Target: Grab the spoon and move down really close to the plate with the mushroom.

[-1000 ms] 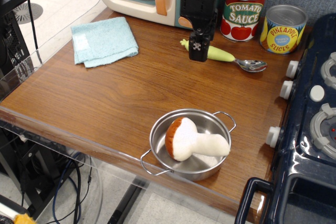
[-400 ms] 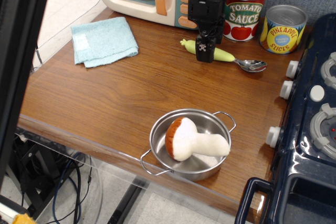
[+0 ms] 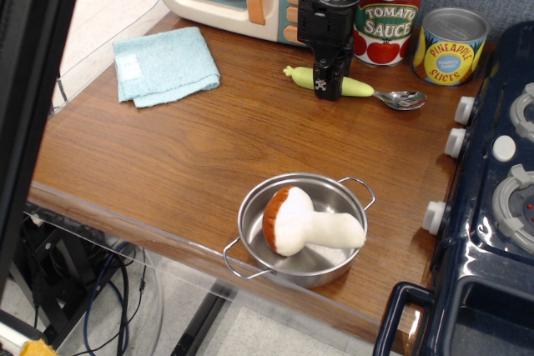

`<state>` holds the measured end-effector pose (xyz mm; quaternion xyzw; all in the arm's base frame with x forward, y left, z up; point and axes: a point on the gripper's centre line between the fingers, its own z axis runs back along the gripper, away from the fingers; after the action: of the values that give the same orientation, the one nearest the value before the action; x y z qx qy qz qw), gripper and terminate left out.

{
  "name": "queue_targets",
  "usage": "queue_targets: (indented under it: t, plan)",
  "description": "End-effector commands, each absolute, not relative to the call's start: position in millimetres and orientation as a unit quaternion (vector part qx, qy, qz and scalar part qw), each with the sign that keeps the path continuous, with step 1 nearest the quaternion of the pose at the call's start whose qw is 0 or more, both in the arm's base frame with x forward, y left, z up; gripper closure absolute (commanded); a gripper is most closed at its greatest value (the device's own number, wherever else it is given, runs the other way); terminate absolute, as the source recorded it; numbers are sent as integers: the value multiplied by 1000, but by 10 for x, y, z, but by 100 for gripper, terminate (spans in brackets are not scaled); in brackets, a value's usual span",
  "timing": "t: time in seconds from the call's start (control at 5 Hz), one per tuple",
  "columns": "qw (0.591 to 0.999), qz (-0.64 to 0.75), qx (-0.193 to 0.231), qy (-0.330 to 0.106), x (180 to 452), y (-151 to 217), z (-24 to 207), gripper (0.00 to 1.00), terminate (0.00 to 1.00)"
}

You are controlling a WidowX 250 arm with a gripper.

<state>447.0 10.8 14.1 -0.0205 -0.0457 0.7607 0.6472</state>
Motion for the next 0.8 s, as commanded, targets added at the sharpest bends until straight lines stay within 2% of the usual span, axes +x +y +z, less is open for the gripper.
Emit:
queue_targets:
  t: [0.0, 0.2, 0.4, 0.6]
  plan:
    - [656, 751, -42, -62, 4457, 51, 535, 100, 0]
    - [664, 744, -47, -57, 4439, 72, 677, 100, 0]
    - [657, 748, -67, -68, 4345, 161, 919, 100, 0]
    - [662, 740, -87, -82, 4142, 264, 1189, 100, 0]
